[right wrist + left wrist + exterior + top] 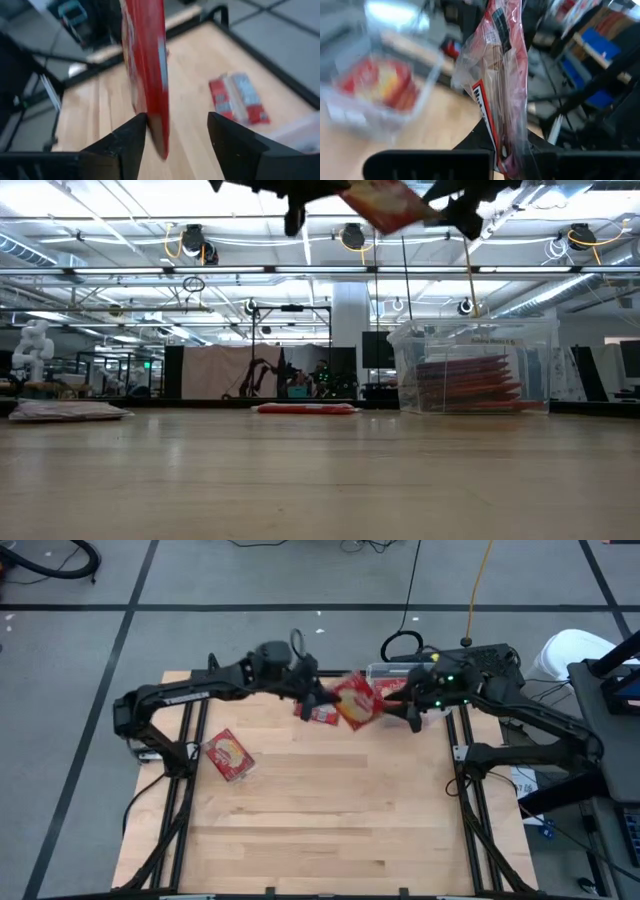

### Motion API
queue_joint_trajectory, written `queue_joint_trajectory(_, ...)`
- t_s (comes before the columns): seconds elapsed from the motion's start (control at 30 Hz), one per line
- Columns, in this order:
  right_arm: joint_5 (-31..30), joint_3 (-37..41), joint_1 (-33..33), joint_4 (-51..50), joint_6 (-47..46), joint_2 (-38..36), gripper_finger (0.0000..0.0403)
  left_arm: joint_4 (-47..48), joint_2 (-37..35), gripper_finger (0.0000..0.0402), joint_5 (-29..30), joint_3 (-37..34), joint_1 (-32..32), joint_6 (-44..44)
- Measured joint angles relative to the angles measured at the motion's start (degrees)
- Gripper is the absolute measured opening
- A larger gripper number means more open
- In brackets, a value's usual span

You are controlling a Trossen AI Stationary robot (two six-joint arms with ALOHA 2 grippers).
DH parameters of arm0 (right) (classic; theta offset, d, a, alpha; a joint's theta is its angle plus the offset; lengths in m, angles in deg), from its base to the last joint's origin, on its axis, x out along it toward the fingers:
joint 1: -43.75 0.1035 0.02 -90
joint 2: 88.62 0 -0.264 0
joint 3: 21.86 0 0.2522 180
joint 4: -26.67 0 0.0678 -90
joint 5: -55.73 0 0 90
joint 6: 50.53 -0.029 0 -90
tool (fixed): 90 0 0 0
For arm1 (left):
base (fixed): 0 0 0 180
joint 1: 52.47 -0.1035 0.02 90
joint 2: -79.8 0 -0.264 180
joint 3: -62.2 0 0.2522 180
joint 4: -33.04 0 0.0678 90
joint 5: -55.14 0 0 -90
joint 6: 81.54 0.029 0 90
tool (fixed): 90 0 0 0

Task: Sort popcorn bags into baskets
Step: Put the popcorn bag into the transparent container

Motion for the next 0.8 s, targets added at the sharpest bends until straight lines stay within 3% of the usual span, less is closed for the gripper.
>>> queue_joint_trajectory(0.23, 0.23, 0.0, -2.23, 10.75, -3.54, -2.1, 0.0204, -10.55, -1.93, 0.0005, -0.05, -0.56, -2.1, -0.08)
queue_joint_trajectory(0.37, 0.41, 0.0, -3.01, 16.96, -5.29, -1.89, 0.0204, -23.73, -1.87, 0.0008, 0.37, -4.68, -1.59, -4.37)
queue_joint_trajectory(0.63, 0.52, 0.0, -3.05, 24.54, -6.47, -1.75, 0.0194, -50.62, -1.82, 0.001, 8.22, -15.93, 0.35, -12.33)
queue_joint_trajectory(0.8, 0.54, 0.02, -3.04, 28.36, -7.17, -1.49, 0.0164, -57.64, -1.82, 0.0005, 12.44, -21.14, 1.88, -12.54)
